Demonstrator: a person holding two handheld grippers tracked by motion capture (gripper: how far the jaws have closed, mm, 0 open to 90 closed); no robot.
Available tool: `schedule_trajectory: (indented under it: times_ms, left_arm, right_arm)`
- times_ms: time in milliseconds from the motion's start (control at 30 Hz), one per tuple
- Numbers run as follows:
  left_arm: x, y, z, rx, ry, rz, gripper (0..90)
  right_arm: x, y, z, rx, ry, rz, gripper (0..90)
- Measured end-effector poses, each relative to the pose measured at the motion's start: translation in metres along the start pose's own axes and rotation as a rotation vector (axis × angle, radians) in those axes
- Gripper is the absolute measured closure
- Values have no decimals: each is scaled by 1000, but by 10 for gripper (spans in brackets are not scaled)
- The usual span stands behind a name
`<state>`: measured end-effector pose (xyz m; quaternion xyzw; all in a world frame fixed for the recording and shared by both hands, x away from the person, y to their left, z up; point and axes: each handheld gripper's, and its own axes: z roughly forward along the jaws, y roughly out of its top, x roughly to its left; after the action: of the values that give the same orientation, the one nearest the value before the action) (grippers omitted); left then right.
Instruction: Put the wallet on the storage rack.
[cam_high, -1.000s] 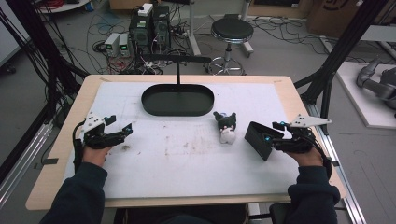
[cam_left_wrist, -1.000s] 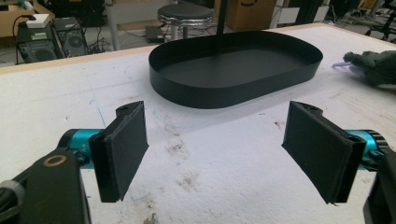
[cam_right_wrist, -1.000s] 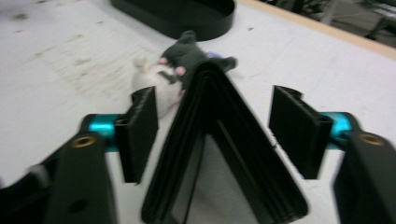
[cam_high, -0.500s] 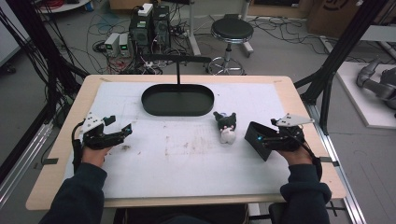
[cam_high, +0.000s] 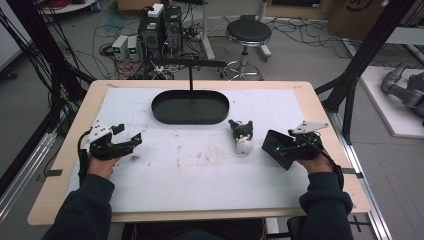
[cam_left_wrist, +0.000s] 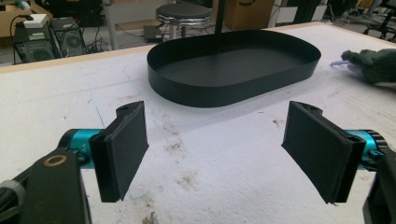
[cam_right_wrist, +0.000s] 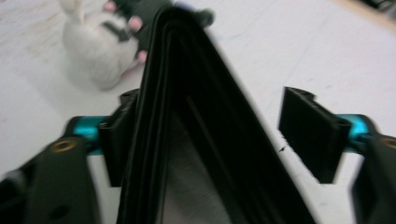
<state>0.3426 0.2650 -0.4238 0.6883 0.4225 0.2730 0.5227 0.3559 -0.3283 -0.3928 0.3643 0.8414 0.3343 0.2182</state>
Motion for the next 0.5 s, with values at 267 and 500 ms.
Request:
schedule_trajectory:
  times_ms: [267,500]
  left_arm:
    - [0,0,0,3,6,0,217]
    - [0,0,0,1,3,2,219]
  right_arm:
    - [-5,-6,-5,0,57,27,710]
    - [-7,-7,-9,-1,12,91,769]
